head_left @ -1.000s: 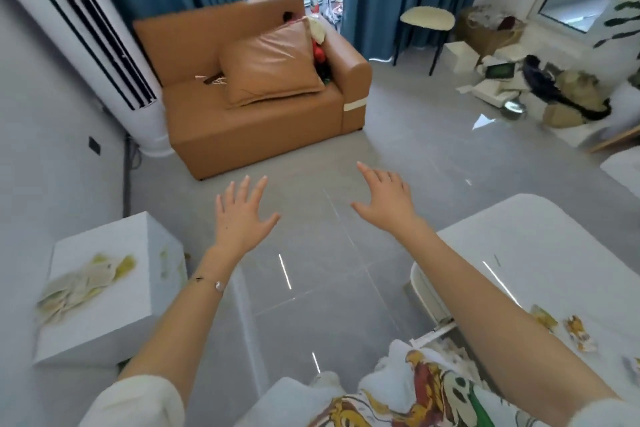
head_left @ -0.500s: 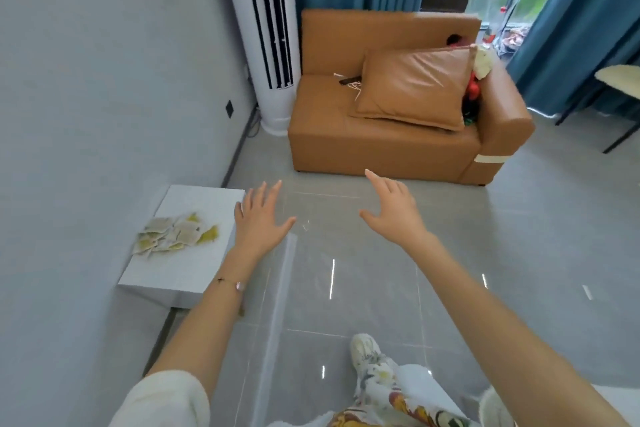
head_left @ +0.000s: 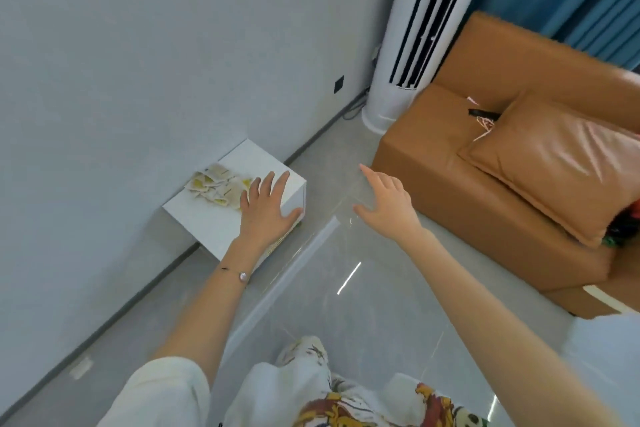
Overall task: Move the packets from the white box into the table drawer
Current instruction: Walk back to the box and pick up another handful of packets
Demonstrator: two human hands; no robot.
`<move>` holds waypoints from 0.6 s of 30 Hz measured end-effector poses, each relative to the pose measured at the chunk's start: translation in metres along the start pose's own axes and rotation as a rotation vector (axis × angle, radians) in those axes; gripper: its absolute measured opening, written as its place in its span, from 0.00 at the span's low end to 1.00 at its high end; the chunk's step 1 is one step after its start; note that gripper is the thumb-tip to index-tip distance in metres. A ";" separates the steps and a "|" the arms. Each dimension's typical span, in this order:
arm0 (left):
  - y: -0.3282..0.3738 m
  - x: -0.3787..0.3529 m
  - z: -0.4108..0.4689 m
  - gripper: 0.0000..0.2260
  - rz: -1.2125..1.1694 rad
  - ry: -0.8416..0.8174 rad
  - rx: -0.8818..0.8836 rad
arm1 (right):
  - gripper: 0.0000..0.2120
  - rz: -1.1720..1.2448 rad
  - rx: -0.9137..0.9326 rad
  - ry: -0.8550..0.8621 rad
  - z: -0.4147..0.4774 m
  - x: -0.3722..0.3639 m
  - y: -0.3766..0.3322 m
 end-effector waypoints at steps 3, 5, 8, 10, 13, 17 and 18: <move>-0.034 -0.010 0.024 0.34 -0.037 -0.003 0.107 | 0.37 -0.024 0.059 -0.089 0.047 -0.028 -0.013; -0.063 -0.020 0.048 0.35 -0.064 -0.011 0.186 | 0.37 -0.033 0.092 -0.142 0.085 -0.049 -0.022; -0.107 -0.032 0.090 0.35 -0.111 -0.036 0.286 | 0.36 -0.046 0.122 -0.195 0.144 -0.074 -0.034; -0.135 -0.035 0.115 0.35 -0.161 -0.055 0.369 | 0.36 -0.043 0.126 -0.227 0.181 -0.084 -0.042; -0.172 -0.038 0.141 0.35 -0.220 -0.061 0.481 | 0.36 -0.064 0.157 -0.277 0.236 -0.099 -0.054; -0.215 -0.048 0.159 0.35 -0.260 -0.065 0.613 | 0.35 -0.048 0.200 -0.355 0.301 -0.137 -0.075; -0.224 -0.053 0.162 0.35 -0.272 -0.071 0.643 | 0.35 -0.044 0.210 -0.385 0.315 -0.151 -0.079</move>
Point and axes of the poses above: each hand's wrist, its own z-axis towards the middle knuckle, its own x-axis out of the back of the hand, y = z × x, the point moved 9 cm from there along z, towards the middle knuckle, and after that the axes turned 4 degrees about x, right-handed, at the moved point
